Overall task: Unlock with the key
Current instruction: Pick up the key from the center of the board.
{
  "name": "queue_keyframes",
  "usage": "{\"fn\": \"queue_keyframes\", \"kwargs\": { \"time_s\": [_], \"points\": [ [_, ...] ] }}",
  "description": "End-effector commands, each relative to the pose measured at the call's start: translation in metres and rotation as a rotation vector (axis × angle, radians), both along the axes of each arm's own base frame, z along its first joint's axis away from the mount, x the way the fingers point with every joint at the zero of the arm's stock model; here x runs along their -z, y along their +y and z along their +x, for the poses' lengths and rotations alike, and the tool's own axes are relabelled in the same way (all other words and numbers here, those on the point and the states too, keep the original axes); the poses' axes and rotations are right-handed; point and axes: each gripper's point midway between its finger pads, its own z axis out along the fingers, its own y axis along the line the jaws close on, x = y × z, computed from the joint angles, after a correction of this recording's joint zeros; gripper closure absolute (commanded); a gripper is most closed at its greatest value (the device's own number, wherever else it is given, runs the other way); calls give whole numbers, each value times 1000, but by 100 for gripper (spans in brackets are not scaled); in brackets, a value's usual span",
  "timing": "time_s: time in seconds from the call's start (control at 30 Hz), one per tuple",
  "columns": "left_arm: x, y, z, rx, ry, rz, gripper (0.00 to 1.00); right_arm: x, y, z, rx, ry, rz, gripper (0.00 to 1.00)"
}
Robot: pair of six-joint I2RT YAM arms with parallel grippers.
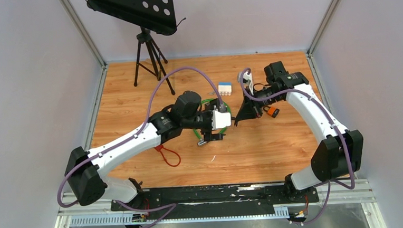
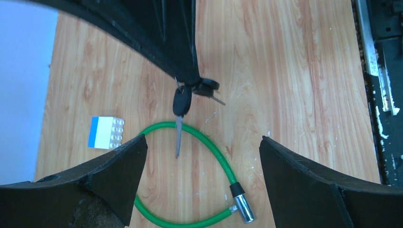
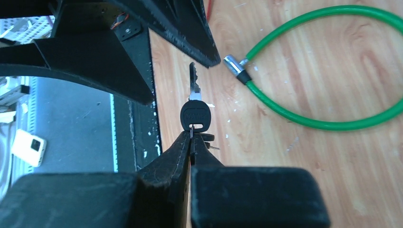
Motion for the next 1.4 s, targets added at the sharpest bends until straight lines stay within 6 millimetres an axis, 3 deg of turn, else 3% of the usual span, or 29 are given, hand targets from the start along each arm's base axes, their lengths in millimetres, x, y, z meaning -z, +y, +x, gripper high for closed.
{"fn": "queue_keyframes", "kwargs": {
  "time_s": [0.0, 0.2, 0.77, 1.37],
  "points": [
    [-19, -1, 4, 16, -180, 1, 6, -8, 11, -20, -85, 10, 94, 100],
    [-12, -3, 3, 21, -225, 33, 12, -1, 15, -31, -115, 37, 99, 100],
    [16, -9, 4, 51, -231, 156, 46, 4, 16, -34, -124, 53, 97, 100],
    [5, -16, 8, 25, -247, 131, 58, 10, 16, -32, -126, 68, 89, 100]
  ]
}}
